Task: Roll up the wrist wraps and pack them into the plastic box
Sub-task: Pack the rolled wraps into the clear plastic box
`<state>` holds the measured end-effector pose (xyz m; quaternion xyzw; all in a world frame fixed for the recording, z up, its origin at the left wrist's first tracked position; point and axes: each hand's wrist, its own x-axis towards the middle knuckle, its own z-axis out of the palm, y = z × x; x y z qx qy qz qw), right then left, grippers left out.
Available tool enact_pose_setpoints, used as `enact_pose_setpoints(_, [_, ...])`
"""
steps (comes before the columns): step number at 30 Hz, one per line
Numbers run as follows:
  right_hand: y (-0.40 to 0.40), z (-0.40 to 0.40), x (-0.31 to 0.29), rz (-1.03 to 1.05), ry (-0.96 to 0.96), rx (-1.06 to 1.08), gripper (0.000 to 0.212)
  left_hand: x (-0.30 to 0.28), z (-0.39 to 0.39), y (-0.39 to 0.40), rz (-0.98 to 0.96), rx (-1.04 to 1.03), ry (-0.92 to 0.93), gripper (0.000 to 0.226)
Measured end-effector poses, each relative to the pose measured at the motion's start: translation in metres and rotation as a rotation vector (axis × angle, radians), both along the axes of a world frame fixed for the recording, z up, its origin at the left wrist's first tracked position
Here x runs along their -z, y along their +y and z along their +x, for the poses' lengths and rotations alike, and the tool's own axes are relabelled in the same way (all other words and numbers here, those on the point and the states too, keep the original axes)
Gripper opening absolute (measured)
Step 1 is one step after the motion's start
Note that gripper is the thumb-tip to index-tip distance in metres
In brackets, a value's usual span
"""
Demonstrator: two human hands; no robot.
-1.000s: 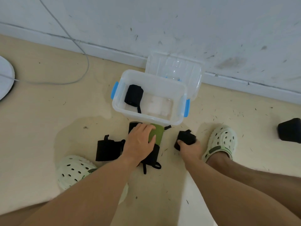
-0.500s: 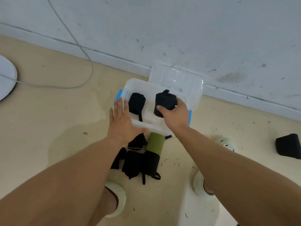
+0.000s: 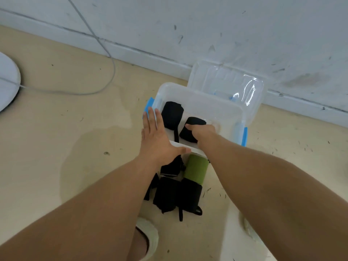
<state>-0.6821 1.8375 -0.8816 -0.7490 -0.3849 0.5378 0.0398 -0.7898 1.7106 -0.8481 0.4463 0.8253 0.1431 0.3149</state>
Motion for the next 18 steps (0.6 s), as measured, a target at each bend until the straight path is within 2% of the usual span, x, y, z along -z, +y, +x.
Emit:
enact_pose_setpoints(8, [0.009,-0.012,0.009,0.071,0.059,-0.138,0.064,-0.003,0.0,0.001,-0.013,-0.005,-0.009,0.152])
enact_pose_setpoints(13, [0.013,-0.005,-0.01,0.064,0.069,-0.059,0.067,-0.01,0.001,0.004,-0.071,-0.015,-0.006,0.153])
enact_pose_setpoints(15, [0.011,-0.001,-0.023,0.197,0.047,-0.08,0.06,-0.014,0.004,0.007,-0.118,-0.029,-0.013,0.155])
enact_pose_setpoints(18, [-0.006,0.015,-0.048,0.556,0.028,-0.068,0.042,-0.019,0.006,0.009,-0.16,-0.047,-0.008,0.155])
